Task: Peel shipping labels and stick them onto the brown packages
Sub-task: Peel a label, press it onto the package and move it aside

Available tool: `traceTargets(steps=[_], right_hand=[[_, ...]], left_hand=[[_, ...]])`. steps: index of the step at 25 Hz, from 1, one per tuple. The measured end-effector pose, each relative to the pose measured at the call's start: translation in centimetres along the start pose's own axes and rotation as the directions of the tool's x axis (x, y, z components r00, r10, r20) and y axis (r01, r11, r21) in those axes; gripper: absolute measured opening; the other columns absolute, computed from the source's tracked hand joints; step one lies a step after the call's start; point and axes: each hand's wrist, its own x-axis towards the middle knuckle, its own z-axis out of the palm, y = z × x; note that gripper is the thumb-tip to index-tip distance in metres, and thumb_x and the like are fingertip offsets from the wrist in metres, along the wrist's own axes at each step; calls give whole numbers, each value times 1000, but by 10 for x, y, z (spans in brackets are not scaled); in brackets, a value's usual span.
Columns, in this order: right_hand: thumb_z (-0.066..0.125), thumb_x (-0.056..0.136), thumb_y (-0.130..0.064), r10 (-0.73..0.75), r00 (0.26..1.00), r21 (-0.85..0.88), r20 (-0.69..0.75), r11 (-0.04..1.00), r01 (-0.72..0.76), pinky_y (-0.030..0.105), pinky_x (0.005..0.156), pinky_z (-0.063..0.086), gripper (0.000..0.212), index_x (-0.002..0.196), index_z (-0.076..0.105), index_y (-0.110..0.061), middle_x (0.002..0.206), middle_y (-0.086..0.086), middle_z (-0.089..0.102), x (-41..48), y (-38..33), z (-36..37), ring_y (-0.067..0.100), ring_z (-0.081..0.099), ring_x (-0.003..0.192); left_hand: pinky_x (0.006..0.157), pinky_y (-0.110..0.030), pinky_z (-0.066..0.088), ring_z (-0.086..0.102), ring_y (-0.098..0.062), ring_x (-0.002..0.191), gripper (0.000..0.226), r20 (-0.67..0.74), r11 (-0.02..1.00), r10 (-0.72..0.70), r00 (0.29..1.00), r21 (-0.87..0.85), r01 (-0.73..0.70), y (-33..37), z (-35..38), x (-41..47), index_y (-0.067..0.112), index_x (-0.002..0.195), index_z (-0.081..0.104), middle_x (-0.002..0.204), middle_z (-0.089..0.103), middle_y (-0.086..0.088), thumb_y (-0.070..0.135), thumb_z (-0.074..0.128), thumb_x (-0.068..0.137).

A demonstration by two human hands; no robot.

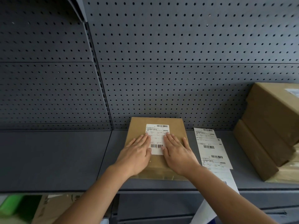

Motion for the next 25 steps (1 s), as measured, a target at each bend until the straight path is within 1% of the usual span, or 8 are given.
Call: traceTargets(steps=[6,8,11,14,15,17,20,25], right_hand=[[13,104,-49,115,993,13,12,993,-115,42,122,-7,64,159,9,-18,167,-5,4,-19,22,-6,10,-2,153],[5,99,-52,75,997,17,-33,997,-75,43,122,-6,69,159,12,-18,167,-5,7,-27,14,-5,10,0,153],[-5,94,-55,-75,996,44,-51,996,78,43,123,-5,76,159,12,-21,167,-6,7,-41,-11,-2,9,0,153],[-9,93,-54,-145,989,54,-15,988,146,43,124,-5,75,159,6,-22,167,-7,2,-51,-26,5,7,-4,152],[-9,91,-54,-148,989,36,-11,988,148,43,124,-5,78,159,6,-21,167,-6,2,-53,-26,7,7,-5,152],[-9,90,-54,-137,990,-6,-26,991,137,43,124,-5,79,159,9,-20,167,-6,3,-55,-20,8,8,-3,152],[-5,96,-55,-85,995,-29,-53,996,83,42,124,-5,74,159,14,-22,166,-9,7,-60,-5,6,5,0,152],[2,94,-61,106,993,55,-59,993,-102,36,123,-3,77,159,14,-22,166,-9,8,-67,33,3,7,2,152]], left_hand=[[128,-29,-4,-10,-3,155,58,14,996,-87,996,-12,87,-16,-2,-17,21,161,-6,170,-12,7,42,9,109],[128,-29,-5,-11,-2,154,58,-7,998,-51,999,-41,51,-6,-2,-22,21,162,-6,169,-13,8,40,10,110],[128,-31,-4,-13,-1,154,59,-19,997,62,998,-38,-63,15,5,-33,22,162,-4,167,-13,11,42,9,108],[129,-32,0,-13,-1,154,77,-3,994,107,994,10,-107,24,12,-42,21,162,-4,165,-15,11,56,-12,94],[129,-32,-1,-14,-1,154,79,1,995,98,995,21,-98,23,12,-44,21,162,-4,165,-16,11,57,-12,92],[129,-32,-1,-14,-1,153,70,-2,997,64,998,34,-64,18,12,-45,21,162,-6,163,-18,12,49,-3,98],[129,-31,-2,-14,0,153,59,-13,1000,-6,1000,24,7,4,10,-53,23,161,-9,166,-17,11,42,7,107],[127,-28,-2,-9,-3,154,61,-27,975,-211,977,-75,209,-27,6,-63,23,161,-8,168,-12,9,48,7,107]])
